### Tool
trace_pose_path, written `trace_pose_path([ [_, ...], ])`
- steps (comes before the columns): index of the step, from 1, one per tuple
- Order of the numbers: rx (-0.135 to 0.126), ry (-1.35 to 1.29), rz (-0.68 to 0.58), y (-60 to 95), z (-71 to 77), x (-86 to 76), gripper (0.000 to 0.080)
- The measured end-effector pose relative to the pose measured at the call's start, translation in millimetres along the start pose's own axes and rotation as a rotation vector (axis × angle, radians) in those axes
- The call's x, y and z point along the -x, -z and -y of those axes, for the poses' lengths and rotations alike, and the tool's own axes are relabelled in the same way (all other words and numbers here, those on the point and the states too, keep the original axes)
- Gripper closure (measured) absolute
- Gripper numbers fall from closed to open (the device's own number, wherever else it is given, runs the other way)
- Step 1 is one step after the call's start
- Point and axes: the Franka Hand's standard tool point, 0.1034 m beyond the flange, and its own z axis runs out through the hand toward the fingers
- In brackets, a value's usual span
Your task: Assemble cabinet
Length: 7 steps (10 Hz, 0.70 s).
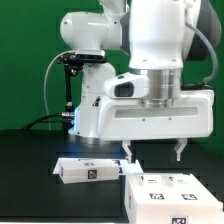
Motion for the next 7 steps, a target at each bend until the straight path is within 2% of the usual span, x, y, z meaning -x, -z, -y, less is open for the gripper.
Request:
trace_pose_path([
  [3,0.000,-0.012,0.003,-2.6,-0.3,0.5,0.0151],
  [5,-0.016,-0.109,0.031,-3.6,-5.0,5.7,0.0151],
  [7,-0.009,-0.204,0.066,-9.0,-5.7,5.9,0.0151],
])
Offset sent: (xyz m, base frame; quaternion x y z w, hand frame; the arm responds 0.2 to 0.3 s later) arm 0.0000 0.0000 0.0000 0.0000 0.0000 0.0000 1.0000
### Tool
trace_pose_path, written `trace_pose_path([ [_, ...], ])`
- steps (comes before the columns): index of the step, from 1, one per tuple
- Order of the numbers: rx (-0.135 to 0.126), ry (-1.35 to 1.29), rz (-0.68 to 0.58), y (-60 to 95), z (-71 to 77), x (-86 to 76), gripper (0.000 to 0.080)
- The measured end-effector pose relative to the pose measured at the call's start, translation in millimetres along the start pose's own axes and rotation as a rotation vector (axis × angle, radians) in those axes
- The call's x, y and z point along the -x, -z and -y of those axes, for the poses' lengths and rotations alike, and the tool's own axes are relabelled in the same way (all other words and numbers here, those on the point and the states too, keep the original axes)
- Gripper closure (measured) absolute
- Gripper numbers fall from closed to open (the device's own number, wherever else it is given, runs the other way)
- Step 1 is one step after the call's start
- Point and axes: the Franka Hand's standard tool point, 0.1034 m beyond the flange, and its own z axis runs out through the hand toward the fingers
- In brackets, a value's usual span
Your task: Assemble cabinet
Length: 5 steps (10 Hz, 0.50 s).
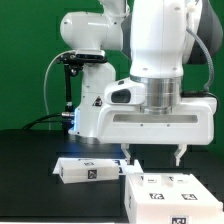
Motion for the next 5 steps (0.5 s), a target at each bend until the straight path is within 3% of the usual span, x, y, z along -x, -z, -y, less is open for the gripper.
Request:
trace_pose_path([
  [4,0.004,0.019,-0.007,-4.9,-0.4,-1.7,0.0151],
  [5,0.009,0.032,-0.027,-13.8,3.0,-1.5,0.0151],
])
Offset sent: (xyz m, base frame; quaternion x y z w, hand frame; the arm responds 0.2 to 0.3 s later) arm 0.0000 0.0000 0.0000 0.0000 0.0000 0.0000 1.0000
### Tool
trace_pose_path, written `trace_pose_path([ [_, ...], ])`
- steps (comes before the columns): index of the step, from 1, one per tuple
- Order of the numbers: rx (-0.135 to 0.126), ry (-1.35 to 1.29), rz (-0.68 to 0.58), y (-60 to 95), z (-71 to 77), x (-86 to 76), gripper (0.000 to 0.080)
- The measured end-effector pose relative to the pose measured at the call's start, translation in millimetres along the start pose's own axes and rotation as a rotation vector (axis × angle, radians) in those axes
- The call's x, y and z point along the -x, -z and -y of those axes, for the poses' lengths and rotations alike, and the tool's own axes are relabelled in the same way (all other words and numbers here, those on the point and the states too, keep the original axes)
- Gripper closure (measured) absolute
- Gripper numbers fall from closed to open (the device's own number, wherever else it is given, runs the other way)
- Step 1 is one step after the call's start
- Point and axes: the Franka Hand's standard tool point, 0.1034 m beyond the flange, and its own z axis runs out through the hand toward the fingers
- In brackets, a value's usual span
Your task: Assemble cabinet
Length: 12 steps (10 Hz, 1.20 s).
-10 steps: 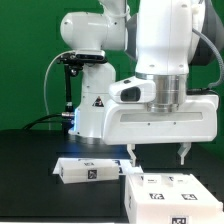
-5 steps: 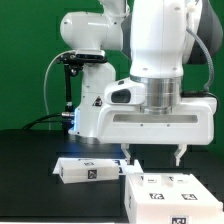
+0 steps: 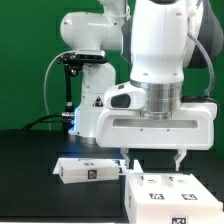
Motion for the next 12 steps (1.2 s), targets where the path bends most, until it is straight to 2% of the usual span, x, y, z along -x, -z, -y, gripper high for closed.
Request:
trace_pose_path([
  [3,0.015,0.004,-0.031,-28.0,0.0,2.5,0.0151],
  [5,0.022,0.004,-0.033,-36.7,-1.9,2.5,0.0151],
  [12,0.025,0.029,-0.074,-38.6,4.8,-2.4,0.0151],
])
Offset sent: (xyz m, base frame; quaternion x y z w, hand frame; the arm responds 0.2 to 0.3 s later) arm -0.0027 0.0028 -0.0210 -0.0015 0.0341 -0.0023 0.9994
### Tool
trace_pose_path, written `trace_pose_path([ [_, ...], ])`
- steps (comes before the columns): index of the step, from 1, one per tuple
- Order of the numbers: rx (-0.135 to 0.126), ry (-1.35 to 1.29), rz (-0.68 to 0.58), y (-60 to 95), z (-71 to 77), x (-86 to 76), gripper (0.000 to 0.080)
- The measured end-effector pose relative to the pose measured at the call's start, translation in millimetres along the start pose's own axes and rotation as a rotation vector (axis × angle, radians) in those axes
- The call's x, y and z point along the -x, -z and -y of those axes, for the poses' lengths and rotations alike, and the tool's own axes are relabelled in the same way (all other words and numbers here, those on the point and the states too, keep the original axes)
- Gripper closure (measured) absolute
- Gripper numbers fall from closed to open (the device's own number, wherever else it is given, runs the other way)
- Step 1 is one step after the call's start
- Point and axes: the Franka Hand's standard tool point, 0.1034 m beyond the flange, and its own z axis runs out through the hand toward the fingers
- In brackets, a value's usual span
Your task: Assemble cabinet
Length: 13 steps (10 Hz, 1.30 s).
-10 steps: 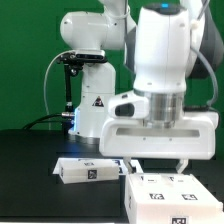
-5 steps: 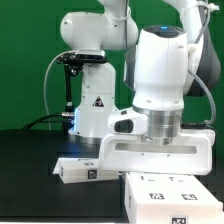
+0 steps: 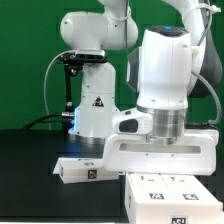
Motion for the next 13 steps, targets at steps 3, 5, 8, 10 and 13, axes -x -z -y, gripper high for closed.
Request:
trace_pose_path([
  [3,0.000,-0.002,-0.001,0.6,-0.4,-0.6,0.0421],
  [5,0.000,0.000,0.004,0.3,-0.8,0.4,0.0558],
  [8,0.000,-0.001,0.008,1.1,-1.3,0.9,0.0580],
  [10,-0.010,-0.010,0.044,18.8,-8.4,3.1,0.0580],
  [13,-0.039,-0.040,0.105,62.3,-18.6,4.5,0.0580],
])
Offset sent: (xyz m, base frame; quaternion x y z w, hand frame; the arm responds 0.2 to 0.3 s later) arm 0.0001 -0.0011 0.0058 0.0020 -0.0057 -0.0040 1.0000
